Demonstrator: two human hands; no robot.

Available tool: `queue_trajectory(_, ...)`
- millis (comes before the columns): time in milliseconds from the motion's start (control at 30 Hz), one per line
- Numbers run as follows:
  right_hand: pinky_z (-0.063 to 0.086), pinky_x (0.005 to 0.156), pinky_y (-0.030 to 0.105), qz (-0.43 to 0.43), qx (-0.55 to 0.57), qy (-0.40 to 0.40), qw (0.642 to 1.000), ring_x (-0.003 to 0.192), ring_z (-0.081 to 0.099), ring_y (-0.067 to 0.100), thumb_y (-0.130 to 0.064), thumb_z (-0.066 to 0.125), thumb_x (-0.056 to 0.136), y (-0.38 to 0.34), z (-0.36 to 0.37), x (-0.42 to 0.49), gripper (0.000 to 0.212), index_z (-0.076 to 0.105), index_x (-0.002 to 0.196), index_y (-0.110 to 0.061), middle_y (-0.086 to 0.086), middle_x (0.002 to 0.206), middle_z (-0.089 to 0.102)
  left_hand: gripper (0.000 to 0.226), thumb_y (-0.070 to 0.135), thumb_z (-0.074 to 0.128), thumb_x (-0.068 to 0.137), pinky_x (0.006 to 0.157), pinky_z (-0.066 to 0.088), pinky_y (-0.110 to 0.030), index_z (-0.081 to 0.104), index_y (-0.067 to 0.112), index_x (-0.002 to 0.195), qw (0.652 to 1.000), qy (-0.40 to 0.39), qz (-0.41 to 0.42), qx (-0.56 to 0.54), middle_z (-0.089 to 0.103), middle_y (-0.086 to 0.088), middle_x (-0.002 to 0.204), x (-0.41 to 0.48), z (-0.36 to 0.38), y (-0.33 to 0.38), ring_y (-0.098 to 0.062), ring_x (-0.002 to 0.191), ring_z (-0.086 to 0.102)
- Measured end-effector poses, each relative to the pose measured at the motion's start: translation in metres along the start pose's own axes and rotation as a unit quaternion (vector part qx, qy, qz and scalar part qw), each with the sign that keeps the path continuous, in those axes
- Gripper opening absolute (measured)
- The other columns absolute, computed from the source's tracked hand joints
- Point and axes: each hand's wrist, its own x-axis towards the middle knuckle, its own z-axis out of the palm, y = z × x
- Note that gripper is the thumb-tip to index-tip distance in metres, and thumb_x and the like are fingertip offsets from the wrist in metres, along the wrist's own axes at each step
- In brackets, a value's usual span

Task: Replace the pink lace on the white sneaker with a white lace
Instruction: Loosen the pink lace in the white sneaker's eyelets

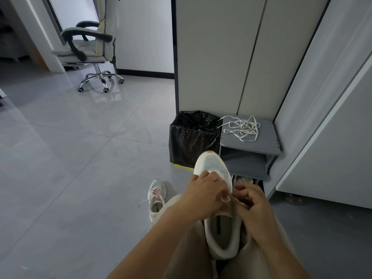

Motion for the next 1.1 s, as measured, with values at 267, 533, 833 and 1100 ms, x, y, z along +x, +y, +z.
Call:
queue_trajectory(267, 0.045, 0.074, 0.015, -0.014, -0.07, 0.035, 0.997, 0.09, 0.055, 0.003, -0.017, 0.072, 0.077, 0.005, -0.002, -0.002, 0.015, 0.06, 0.073, -0.025, -0.008, 0.104, 0.05, 0.009, 0.019, 0.062, 0.074, 0.088, 0.042, -0.024, 0.068, 0.014, 0.078, 0.853, 0.124, -0.064, -0.502, 0.061, 0.006, 0.091, -0.014, 0.022, -0.011, -0.005, 0.095, 0.055)
queue_trajectory(533, 0.039, 0.069, 0.002, -0.057, -0.087, 0.025, 0.994, 0.097, 0.049, -0.011, -0.01, 0.072, 0.077, 0.005, -0.005, -0.004, 0.023, 0.062, 0.069, -0.029, -0.016, 0.104, 0.052, 0.021, 0.031, 0.066, 0.08, 0.074, 0.035, -0.015, 0.058, 0.014, 0.074, 0.893, 0.143, -0.133, -0.406, 0.054, 0.004, 0.069, -0.029, 0.023, -0.014, -0.004, 0.07, 0.047)
queue_trajectory(833, 0.044, 0.067, 0.007, -0.048, -0.07, 0.052, 0.995, 0.087, 0.056, -0.002, -0.009, 0.068, 0.08, 0.005, -0.002, -0.006, 0.022, 0.061, 0.065, -0.023, -0.016, 0.096, 0.055, 0.022, 0.01, 0.062, 0.084, 0.061, 0.043, -0.013, 0.06, 0.014, 0.063, 0.754, 0.192, -0.127, -0.615, 0.055, 0.007, 0.056, -0.032, 0.01, -0.015, -0.002, 0.056, 0.05)
queue_trajectory(1100, 0.042, 0.062, 0.007, -0.076, -0.082, 0.008, 0.994, 0.081, 0.055, 0.006, -0.01, 0.069, 0.079, 0.005, -0.002, -0.005, 0.016, 0.061, 0.069, -0.019, -0.01, 0.093, 0.057, 0.029, 0.052, 0.054, 0.086, 0.084, 0.033, -0.015, 0.061, 0.025, 0.084, 0.968, 0.112, -0.119, -0.189, 0.056, 0.011, 0.064, -0.033, 0.008, -0.021, 0.001, 0.064, 0.05)
